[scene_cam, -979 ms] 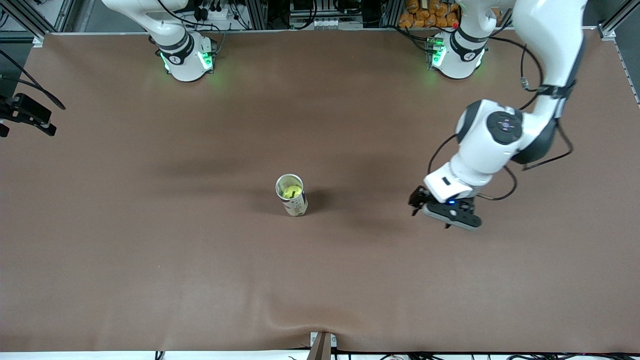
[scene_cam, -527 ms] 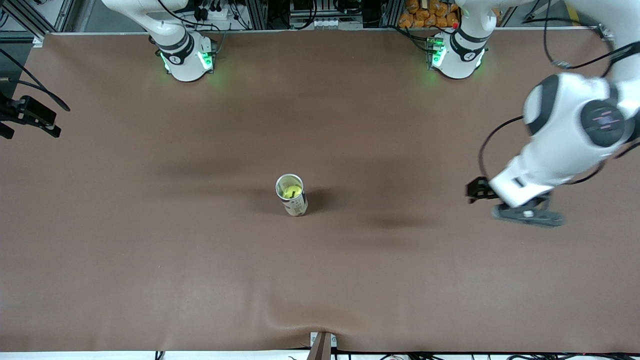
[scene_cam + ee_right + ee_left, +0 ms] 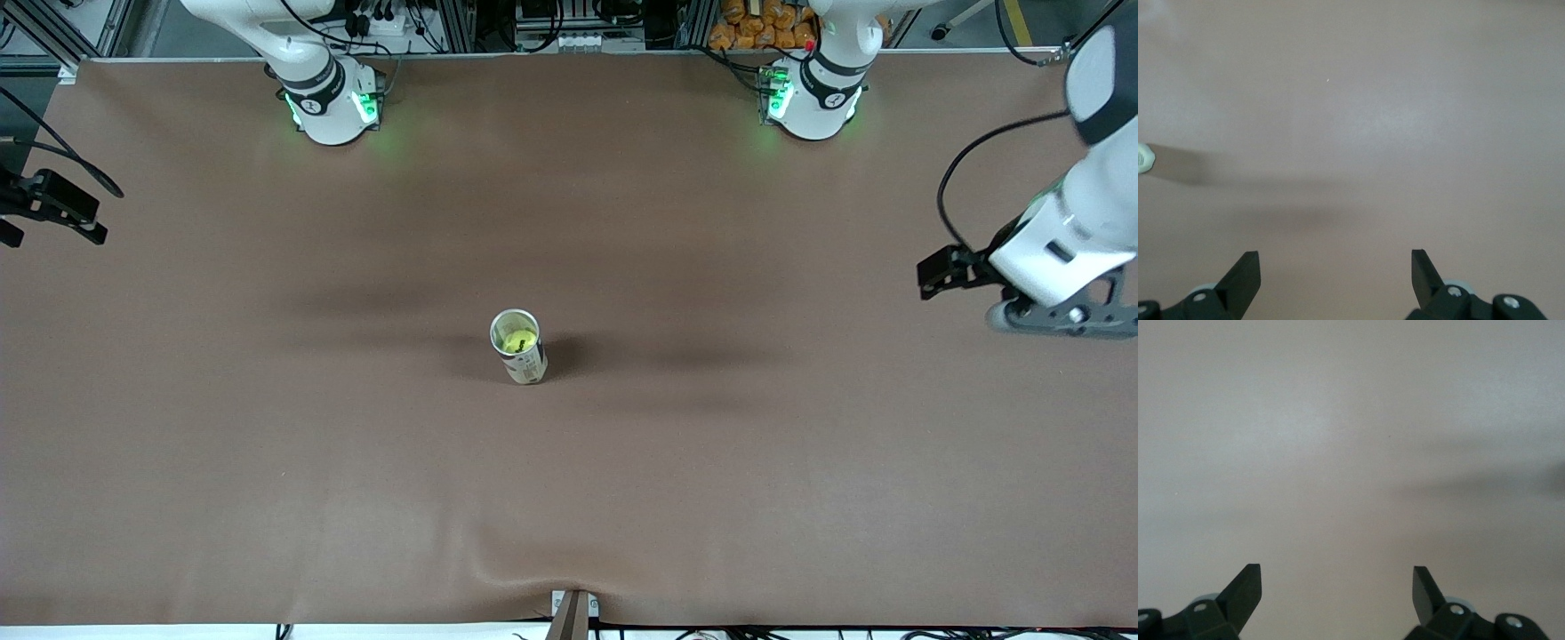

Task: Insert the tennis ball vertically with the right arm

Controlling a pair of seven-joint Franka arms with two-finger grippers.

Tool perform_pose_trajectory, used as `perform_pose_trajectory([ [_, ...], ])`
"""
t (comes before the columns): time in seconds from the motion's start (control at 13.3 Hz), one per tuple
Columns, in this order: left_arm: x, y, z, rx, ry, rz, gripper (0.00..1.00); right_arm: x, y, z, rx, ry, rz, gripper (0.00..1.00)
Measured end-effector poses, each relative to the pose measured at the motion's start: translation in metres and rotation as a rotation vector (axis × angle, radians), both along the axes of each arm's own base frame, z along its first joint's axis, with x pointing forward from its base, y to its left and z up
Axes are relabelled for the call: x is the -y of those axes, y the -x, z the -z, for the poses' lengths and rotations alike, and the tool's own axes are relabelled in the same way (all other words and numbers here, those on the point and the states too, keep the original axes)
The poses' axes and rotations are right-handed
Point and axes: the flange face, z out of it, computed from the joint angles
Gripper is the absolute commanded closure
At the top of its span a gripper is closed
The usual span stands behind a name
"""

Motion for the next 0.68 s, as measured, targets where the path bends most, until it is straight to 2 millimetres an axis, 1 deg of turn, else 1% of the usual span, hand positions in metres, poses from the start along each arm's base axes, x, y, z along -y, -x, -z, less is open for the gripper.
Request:
perform_pose_trajectory([
  [0.15, 0.0, 0.014, -0.017, -0.011, 0.007, -0.008, 0.0, -0.01, 0.0, 0.001, -0.008, 0.0, -0.018, 0.0],
  [0.3, -0.008, 0.03, -0.032, -0.017, 0.04, -0.031, 0.0, -0.008, 0.002, 0.003, -0.026, -0.001, -0.015, 0.0],
  [0.53, -0.024, 0.059, -0.042, -0.029, 0.05, -0.057, 0.0, -0.003, 0.004, 0.004, -0.045, -0.002, -0.005, 0.0],
  [0.68, -0.033, 0.073, -0.047, -0.038, 0.05, -0.072, 0.0, 0.0, 0.008, 0.005, -0.076, -0.004, 0.001, 0.0],
])
